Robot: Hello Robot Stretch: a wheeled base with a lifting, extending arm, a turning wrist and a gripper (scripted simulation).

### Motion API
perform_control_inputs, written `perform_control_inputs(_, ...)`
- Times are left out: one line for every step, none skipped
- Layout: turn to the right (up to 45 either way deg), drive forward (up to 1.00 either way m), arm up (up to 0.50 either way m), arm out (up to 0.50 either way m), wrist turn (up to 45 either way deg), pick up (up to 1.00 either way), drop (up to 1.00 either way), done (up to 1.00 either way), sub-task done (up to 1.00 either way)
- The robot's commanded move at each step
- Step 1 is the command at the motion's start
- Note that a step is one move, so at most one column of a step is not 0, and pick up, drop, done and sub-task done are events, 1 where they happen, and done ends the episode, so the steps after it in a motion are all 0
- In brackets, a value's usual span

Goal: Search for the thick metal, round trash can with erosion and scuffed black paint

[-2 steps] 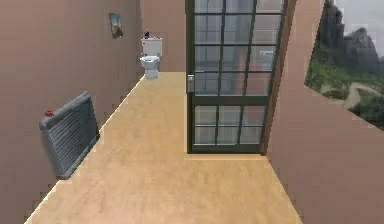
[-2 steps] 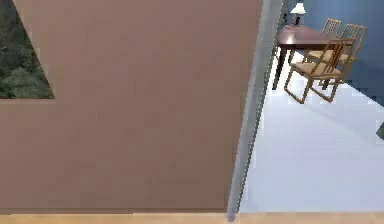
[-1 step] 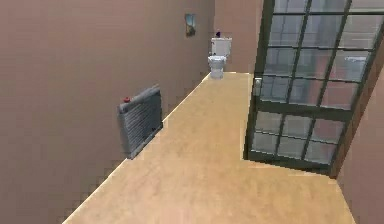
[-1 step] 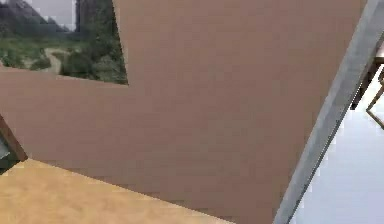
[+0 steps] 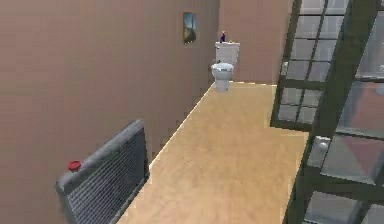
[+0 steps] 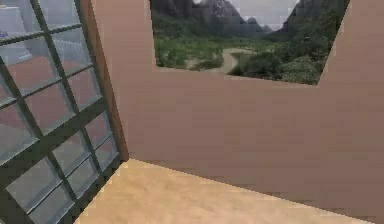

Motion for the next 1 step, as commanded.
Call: perform_control_inputs(0.0, 0.85, 0.0, 0.0, 0.0, 0.0, 0.0, 0.0, 0.0)
